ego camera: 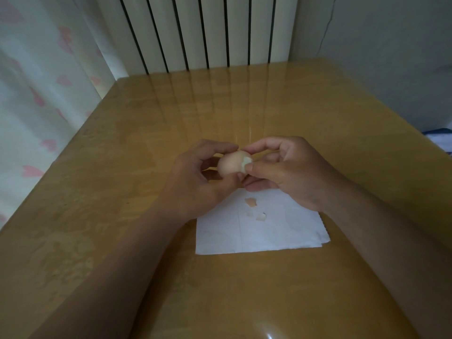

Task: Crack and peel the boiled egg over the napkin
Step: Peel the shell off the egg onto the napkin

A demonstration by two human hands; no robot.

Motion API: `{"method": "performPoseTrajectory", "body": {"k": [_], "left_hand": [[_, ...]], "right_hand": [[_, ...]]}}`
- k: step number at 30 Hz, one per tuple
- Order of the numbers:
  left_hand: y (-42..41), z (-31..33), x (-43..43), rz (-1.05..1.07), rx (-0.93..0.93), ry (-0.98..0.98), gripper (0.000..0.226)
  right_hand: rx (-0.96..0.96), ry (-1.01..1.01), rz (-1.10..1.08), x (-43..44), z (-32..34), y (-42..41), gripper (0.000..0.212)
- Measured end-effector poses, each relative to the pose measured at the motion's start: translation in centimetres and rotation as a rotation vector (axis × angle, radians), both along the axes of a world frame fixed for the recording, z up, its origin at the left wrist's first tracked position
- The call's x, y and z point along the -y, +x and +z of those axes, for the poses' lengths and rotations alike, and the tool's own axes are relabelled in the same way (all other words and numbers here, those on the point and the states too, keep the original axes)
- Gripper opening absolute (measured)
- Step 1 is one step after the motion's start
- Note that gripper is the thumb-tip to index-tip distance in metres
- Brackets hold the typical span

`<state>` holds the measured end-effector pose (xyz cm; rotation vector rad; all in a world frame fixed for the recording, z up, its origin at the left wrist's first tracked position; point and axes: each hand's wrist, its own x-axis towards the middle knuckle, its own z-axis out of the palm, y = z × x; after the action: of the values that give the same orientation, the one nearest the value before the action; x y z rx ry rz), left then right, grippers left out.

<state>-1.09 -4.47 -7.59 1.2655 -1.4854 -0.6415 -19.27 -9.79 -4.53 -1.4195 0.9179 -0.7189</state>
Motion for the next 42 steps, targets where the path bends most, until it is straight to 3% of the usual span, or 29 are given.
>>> {"method": "performPoseTrajectory", "body": {"k": [12, 22, 33, 39, 42], "left_hand": [[-0.2, 0.1, -0.1, 0.039, 0.048, -0.093, 0.041], [-0.4, 0.1, -0.2, 0.054, 0.157, -0.181, 0.042], [0.0, 1.1, -0.1, 0.144, -0.170, 0.084, 0.031], [0.2, 1.3, 0.0, 0.143, -0.290, 0.137, 0.027], [0.2, 1.2, 0.0, 0.130, -0.299, 0.144, 0.026]], "right_hand": [[0.027, 0.013, -0.008, 0.0, 0.1, 0.1, 0.033], [-0.035, 0.030, -0.085, -0.1, -0.1, 0.4, 0.027], [-0.046, -0.031, -0.064, 0.0, 0.0, 0.0, 0.020], [-0.297, -0.181, 0.191, -0.5, 0.2, -0.7, 0.005], [-0.424, -0.286, 0.315, -0.6, 0.2, -0.8, 0.016]]}}
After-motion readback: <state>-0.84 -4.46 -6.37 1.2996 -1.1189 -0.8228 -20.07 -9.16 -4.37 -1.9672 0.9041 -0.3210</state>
